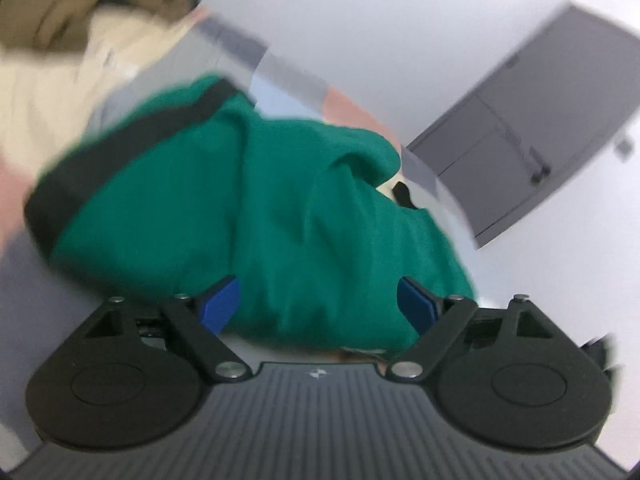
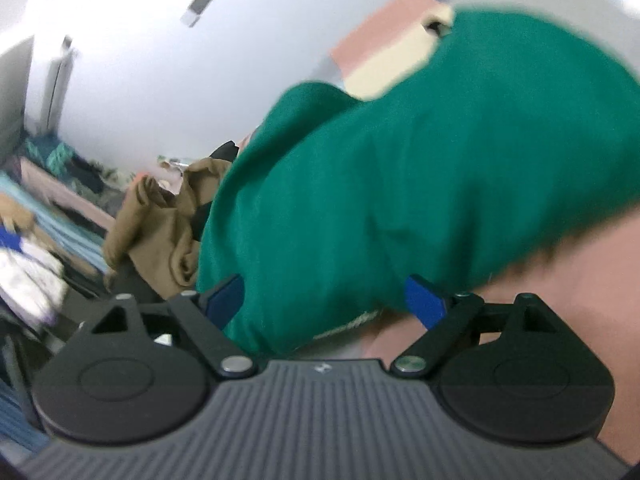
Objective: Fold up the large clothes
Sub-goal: 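Grasp the hoodie bundle edge with the left gripper while the right gripper grasps it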
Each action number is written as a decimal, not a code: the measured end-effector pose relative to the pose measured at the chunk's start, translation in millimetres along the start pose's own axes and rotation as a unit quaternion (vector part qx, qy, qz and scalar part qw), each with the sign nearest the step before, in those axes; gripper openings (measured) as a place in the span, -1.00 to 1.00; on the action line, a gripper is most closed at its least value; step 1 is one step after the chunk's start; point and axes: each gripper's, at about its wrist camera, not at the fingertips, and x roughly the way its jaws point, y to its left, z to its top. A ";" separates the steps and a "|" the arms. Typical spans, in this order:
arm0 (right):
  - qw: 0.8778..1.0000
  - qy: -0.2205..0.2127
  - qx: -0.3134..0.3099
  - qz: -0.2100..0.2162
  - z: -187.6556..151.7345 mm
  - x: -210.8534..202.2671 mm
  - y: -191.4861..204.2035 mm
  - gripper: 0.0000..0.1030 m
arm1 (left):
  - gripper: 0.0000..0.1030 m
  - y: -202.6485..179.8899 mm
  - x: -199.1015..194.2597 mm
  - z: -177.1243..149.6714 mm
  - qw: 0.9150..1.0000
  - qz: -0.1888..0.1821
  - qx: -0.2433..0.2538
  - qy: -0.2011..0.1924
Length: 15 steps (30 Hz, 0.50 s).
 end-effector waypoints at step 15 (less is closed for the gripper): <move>0.961 -0.126 0.246 -0.006 5.6 -1.8 -83.9 0.72 | 0.66 113.0 42.0 0.3 0.946 -0.033 -0.321 -0.004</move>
